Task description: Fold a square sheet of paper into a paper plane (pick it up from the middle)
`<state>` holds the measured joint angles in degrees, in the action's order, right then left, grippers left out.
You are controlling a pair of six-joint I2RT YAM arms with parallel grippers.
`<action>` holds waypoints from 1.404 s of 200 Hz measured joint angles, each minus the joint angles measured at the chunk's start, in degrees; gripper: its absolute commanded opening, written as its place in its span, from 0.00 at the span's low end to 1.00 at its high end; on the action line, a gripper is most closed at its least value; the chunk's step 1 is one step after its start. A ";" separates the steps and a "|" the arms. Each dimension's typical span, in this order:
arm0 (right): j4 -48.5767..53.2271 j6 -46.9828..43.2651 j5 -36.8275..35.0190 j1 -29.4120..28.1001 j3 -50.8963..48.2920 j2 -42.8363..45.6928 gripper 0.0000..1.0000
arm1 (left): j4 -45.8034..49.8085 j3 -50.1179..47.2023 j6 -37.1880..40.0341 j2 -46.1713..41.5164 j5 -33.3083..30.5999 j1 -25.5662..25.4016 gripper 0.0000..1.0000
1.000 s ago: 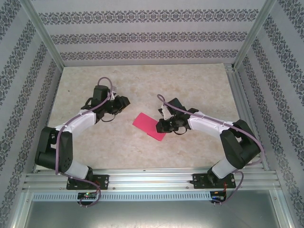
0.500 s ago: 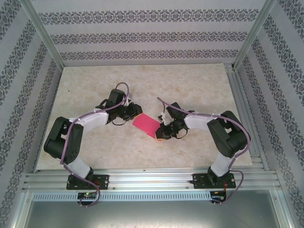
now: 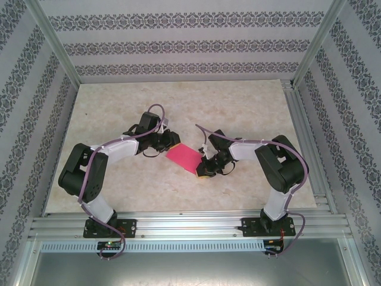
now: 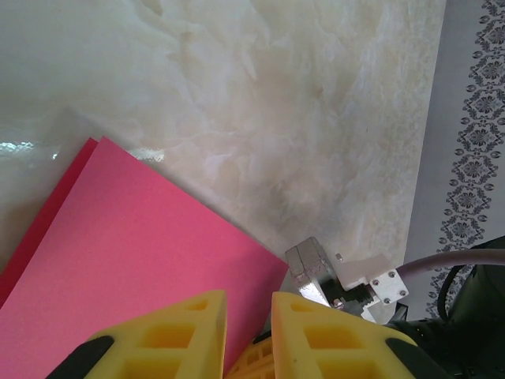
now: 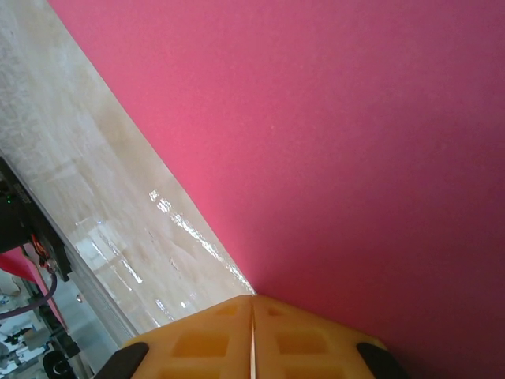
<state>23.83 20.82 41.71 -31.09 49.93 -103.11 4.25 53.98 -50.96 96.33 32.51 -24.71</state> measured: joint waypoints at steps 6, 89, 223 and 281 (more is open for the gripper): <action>0.66 0.02 -0.28 0.00 0.00 0.48 0.10 | 0.02 0.07 0.00 0.00 0.02 -0.09 0.24; 3.04 0.00 -1.09 0.00 1.55 2.32 0.10 | 0.39 1.09 0.66 0.00 0.02 -0.26 0.24; -25.92 27.76 -5.18 -5.88 -10.38 5.05 0.13 | 3.23 1.05 0.98 -2.38 -3.50 -2.10 0.39; -39.39 39.01 -12.76 -4.94 -14.21 14.01 0.31 | 1.33 -5.84 -2.73 -5.99 -6.51 -2.16 0.55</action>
<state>-15.55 59.83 28.95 -36.03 35.73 -89.10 5.58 48.14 -53.69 90.35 26.00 -26.87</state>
